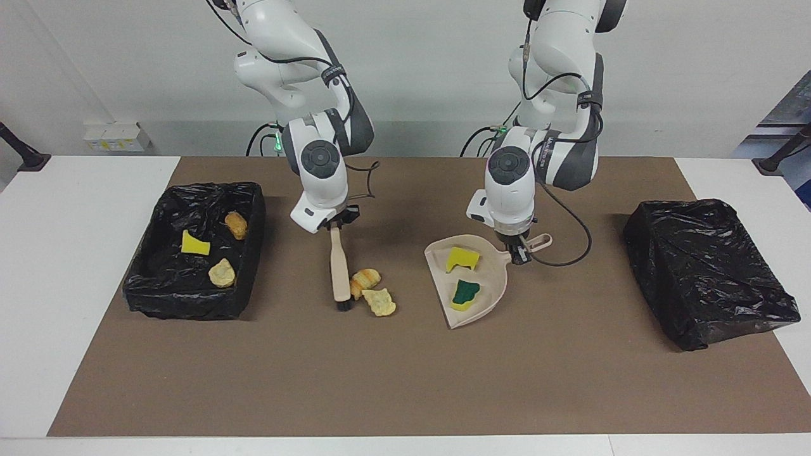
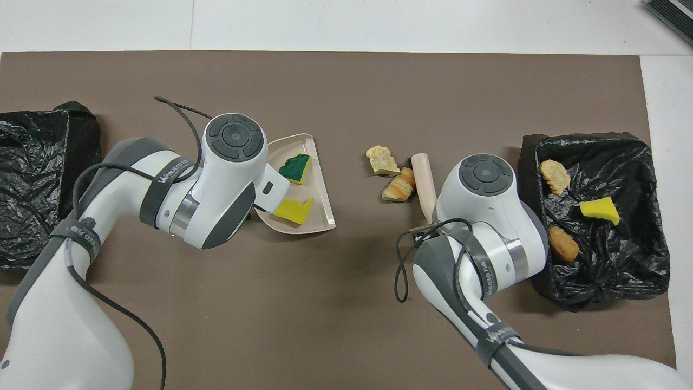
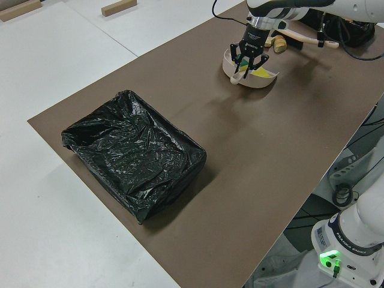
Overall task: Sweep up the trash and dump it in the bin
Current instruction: 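Sweep the remaining bread pieces toward the dustpan with the right gripper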
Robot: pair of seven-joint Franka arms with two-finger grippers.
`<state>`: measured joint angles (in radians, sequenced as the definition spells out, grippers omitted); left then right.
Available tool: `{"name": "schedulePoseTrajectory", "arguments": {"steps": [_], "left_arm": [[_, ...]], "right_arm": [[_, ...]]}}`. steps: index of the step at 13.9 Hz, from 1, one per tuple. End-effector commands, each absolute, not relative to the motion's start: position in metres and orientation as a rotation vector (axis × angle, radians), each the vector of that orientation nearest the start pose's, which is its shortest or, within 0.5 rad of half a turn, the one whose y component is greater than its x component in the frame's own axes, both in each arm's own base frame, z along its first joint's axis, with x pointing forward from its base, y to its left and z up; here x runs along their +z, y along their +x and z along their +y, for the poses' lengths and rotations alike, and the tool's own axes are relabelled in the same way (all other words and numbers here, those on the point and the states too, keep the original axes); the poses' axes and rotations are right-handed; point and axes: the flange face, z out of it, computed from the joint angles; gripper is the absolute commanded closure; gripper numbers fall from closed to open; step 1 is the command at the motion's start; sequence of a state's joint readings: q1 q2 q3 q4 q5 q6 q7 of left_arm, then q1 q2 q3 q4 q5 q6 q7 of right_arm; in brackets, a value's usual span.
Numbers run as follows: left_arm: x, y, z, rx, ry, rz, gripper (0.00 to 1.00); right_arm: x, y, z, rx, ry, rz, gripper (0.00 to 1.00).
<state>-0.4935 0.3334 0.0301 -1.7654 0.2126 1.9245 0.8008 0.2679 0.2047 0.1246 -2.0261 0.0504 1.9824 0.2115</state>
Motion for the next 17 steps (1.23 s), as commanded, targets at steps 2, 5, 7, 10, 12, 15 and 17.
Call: {"name": "schedulePoseTrajectory", "arguments": {"steps": [2, 5, 7, 10, 12, 15, 17], "left_arm": [[0.353, 0.561, -0.271, 0.350, -2.313, 1.857, 1.00], [0.354, 0.556, -0.279, 0.353, -2.290, 1.875, 1.00], [0.352, 0.550, -0.284, 0.359, -2.276, 1.883, 1.00], [0.350, 0.547, -0.286, 0.365, -2.268, 1.890, 1.00], [0.351, 0.546, -0.286, 0.362, -2.269, 1.890, 1.00], [0.351, 0.548, -0.287, 0.337, -2.270, 1.892, 1.00], [0.352, 0.550, -0.287, 0.319, -2.273, 1.893, 1.00]], "right_arm": [[0.339, 0.521, 0.253, 0.397, -3.000, -0.198, 1.00], [0.336, 0.507, 0.292, 0.375, -2.931, -0.194, 1.00], [0.325, 0.507, 0.308, 0.335, -2.928, -0.190, 1.00], [0.324, 0.499, 0.338, 0.296, -2.844, -0.099, 1.00], [0.332, 0.475, 0.374, 0.291, -2.801, -0.150, 1.00], [0.338, 0.455, 0.398, 0.336, -2.760, -0.202, 1.00], [0.355, 0.446, 0.399, 0.368, -2.760, -0.240, 1.00]]}}
